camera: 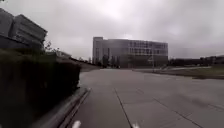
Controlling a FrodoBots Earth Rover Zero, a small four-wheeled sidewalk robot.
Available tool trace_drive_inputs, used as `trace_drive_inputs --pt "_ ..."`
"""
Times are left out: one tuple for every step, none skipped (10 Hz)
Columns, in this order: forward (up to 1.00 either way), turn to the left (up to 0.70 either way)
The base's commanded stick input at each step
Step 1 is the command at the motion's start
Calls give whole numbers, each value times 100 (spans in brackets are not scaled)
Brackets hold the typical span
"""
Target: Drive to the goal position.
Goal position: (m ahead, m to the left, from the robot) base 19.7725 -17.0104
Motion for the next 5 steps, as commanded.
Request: trace_drive_inputs --pt "70 0" --pt "70 0" --pt "70 -21" --pt "70 -22" --pt "70 -12"
